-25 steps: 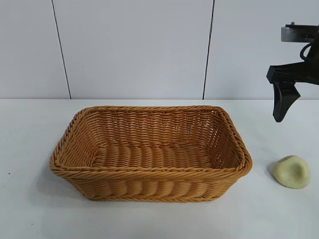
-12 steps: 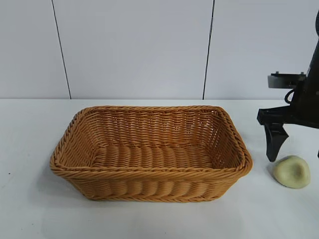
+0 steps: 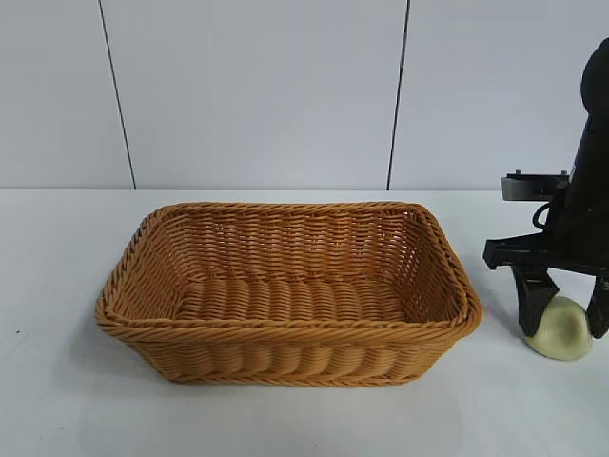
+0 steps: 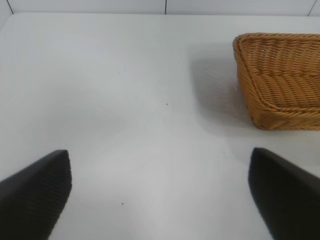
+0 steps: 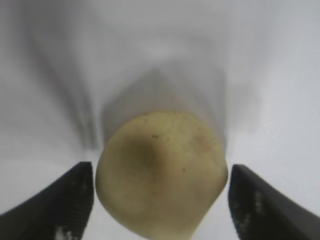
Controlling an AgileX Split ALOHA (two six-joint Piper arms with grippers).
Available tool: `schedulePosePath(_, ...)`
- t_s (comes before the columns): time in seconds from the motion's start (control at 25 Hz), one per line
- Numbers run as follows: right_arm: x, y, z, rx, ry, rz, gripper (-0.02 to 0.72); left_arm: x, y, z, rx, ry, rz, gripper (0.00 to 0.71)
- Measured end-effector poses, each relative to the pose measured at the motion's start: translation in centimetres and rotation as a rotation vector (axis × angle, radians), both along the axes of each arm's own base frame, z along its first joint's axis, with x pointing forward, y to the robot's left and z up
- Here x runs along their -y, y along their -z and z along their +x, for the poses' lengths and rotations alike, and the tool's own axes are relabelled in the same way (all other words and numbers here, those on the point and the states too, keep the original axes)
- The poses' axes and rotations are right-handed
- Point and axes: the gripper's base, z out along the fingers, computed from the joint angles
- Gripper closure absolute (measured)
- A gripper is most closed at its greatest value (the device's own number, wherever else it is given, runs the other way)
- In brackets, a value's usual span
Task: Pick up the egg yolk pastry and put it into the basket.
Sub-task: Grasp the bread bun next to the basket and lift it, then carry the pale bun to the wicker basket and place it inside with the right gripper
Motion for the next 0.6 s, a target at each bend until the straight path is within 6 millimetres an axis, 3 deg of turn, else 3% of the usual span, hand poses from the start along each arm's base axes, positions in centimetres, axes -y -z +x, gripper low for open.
schedulePosePath(0.12,0.0,-0.6,-0.2,-0.012,-0.005,-0.002,0.556,0.0,0.0,0.0,0.000,0.000,0.000,0.018)
schedulePosePath(0.24,0.0,-2.6,-0.3,-0.019,-0.025,-0.003,0.555,0.0,0.0,0.0,0.001,0.000,0.000,0.018)
schedulePosePath(0.6,-0.1,-13.5,1.7,0.190,-0.050,0.006,0.563,0.0,0.0,0.0,0.001,0.000,0.000,0.018)
